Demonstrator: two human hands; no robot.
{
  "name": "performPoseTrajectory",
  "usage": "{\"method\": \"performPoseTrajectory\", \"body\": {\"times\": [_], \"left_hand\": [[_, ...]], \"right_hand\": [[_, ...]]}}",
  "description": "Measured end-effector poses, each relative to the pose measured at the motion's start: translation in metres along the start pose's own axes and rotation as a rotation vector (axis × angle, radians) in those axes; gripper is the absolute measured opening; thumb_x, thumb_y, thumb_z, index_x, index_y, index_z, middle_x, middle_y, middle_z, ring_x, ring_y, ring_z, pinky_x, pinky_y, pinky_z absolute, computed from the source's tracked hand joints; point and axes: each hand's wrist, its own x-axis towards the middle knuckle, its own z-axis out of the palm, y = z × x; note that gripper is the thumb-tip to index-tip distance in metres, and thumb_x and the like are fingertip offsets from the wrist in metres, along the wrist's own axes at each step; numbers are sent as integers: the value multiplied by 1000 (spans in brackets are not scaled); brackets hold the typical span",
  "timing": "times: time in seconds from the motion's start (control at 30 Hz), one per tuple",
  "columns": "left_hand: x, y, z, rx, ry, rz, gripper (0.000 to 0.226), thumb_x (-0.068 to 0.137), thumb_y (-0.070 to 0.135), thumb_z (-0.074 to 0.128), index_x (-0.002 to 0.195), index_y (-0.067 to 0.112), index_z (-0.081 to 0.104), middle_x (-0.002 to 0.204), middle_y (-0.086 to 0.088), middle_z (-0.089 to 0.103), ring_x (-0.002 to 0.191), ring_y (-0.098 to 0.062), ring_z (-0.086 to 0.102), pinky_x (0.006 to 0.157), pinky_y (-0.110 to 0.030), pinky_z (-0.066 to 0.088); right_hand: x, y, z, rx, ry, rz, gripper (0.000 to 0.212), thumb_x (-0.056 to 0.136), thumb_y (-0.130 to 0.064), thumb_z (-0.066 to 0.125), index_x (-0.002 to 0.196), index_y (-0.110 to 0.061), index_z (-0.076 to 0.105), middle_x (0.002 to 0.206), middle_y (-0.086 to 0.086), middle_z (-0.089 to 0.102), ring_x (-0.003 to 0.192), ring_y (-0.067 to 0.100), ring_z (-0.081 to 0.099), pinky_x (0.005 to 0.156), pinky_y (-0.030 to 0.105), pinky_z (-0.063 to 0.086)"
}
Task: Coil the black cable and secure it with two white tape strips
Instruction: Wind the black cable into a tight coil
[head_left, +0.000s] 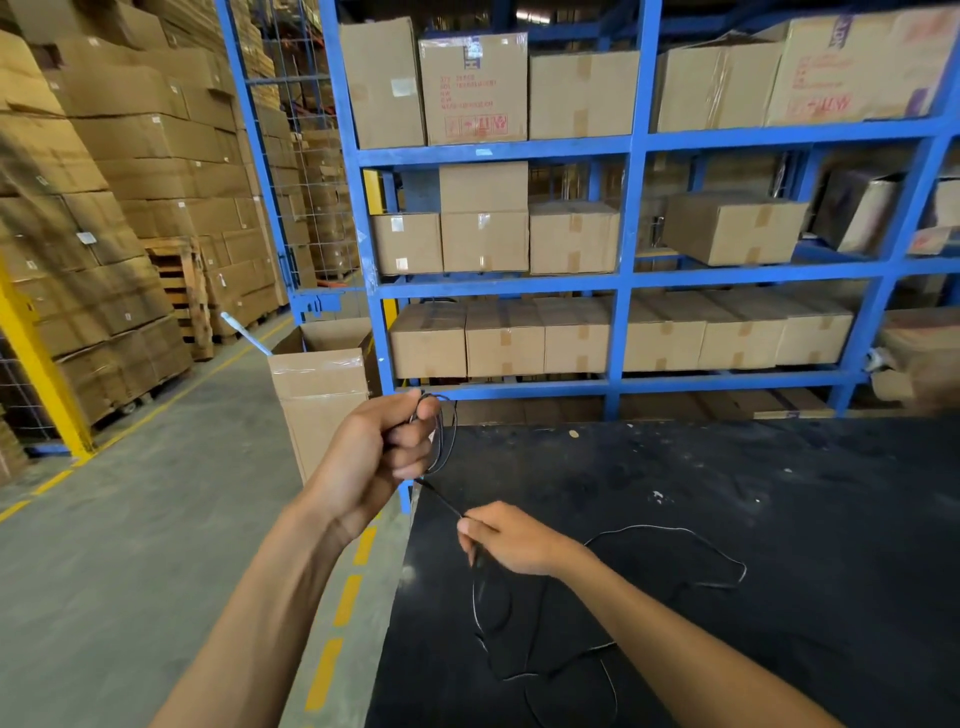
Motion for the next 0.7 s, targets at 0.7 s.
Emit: {"method": "performPoseTrajectory", "body": {"times": [0.7], "left_hand": [[60, -98, -63, 150, 711, 6, 33, 104, 18, 33, 108, 5, 64, 75, -4, 59, 61, -10, 47, 58, -19, 39]], "right_hand": [[-3, -78, -63, 209, 208, -360, 23, 101, -21, 53, 92, -6, 68, 66, 3, 48, 56, 4, 43, 54, 15, 38]]}}
